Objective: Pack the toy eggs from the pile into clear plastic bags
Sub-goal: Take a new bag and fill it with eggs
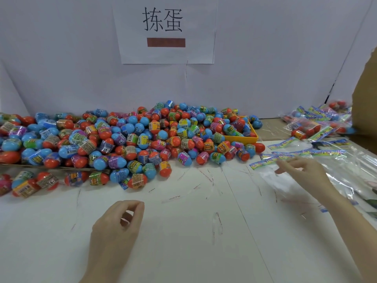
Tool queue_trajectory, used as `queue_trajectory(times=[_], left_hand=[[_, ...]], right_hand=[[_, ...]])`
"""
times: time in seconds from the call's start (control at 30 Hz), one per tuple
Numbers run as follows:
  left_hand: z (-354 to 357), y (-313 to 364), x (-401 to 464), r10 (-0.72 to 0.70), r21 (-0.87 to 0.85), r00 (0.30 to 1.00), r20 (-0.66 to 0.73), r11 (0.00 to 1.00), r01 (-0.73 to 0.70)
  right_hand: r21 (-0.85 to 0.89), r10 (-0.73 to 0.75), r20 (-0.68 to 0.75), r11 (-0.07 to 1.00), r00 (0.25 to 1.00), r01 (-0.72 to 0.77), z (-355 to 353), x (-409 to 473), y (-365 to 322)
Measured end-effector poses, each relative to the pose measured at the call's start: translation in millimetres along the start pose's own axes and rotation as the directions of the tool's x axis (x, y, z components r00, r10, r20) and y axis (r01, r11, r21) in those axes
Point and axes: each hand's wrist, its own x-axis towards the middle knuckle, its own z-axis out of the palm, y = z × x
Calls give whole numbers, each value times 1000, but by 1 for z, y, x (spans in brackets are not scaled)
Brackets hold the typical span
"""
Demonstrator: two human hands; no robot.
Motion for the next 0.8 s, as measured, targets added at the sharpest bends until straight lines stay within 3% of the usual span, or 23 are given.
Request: queue_trajectory(times=[0.3,0.37,0.47,0.6,0.8], left_hand=[[-1,2,-2,53,39,999,2,998,-53],[-2,2,-2,49,38,999,4,998,-49],[-1,2,-2,59,48,998,6,997,-59],[-1,2,-1,64,50,998,4,997,-64],[-2,0,-1,71,38,997,13,997,-72]], right_hand=[[102,148,-217,986,965,-128,4,10,16],[-113,137,-248,979,959,-169,4,12,18],[-482,160,-170,847,972,-223,3,15,18],[-439,261,-103,854,960,-279,4,17,19],[-447,248,-179,841,952,-303,5,18,21]])
